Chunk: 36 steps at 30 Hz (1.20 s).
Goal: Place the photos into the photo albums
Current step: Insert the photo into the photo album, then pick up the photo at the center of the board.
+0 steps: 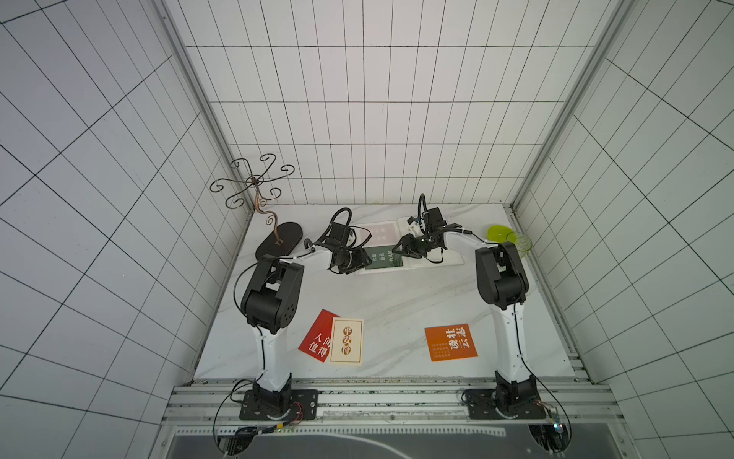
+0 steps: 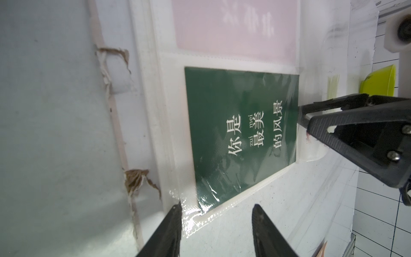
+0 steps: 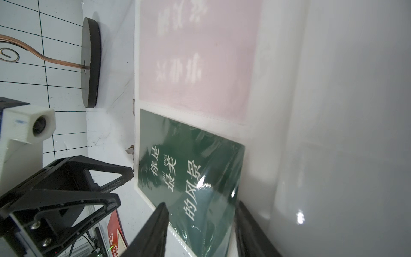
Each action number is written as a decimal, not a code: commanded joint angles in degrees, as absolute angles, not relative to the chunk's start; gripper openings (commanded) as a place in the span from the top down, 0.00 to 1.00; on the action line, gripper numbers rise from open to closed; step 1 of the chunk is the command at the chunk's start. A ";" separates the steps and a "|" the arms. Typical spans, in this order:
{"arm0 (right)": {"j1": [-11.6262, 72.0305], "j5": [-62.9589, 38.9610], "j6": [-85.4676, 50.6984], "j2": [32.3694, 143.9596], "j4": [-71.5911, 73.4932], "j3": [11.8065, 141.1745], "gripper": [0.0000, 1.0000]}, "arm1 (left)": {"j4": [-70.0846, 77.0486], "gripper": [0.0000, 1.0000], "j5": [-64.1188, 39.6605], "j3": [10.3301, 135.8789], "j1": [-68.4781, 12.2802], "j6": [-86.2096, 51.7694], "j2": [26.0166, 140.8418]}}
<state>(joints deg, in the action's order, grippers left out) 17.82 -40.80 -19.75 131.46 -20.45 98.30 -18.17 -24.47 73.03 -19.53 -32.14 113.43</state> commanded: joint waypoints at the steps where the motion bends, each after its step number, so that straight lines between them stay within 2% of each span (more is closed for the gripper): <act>1: 17.84 -38.02 -19.80 130.82 -21.92 98.19 0.51 | -17.56 0.49 -23.04 72.41 -18.49 -32.37 111.04; 12: 17.53 -29.13 -18.42 120.18 -23.90 92.93 0.50 | -20.82 0.48 -17.08 63.57 -17.05 -30.76 94.90; 18: 20.92 -27.16 -15.49 114.10 -24.54 89.56 0.51 | -26.78 0.48 -15.51 55.06 -18.89 -29.31 83.46; 22: 25.78 -30.16 -13.09 111.74 -23.02 88.04 0.52 | -33.54 0.47 -12.22 50.66 -23.96 -29.31 74.21; 28: 34.44 -32.90 -9.73 111.57 -21.51 86.68 0.52 | -42.29 0.45 -6.84 44.44 -35.80 -37.93 62.89; 36: 41.28 -38.24 -8.72 115.75 -19.11 85.20 0.54 | -47.15 0.44 -6.95 34.95 -46.49 -50.21 56.95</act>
<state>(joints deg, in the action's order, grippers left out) 40.34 -35.29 -10.96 113.32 -20.03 87.90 -44.14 -8.93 36.75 -44.60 -44.01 59.31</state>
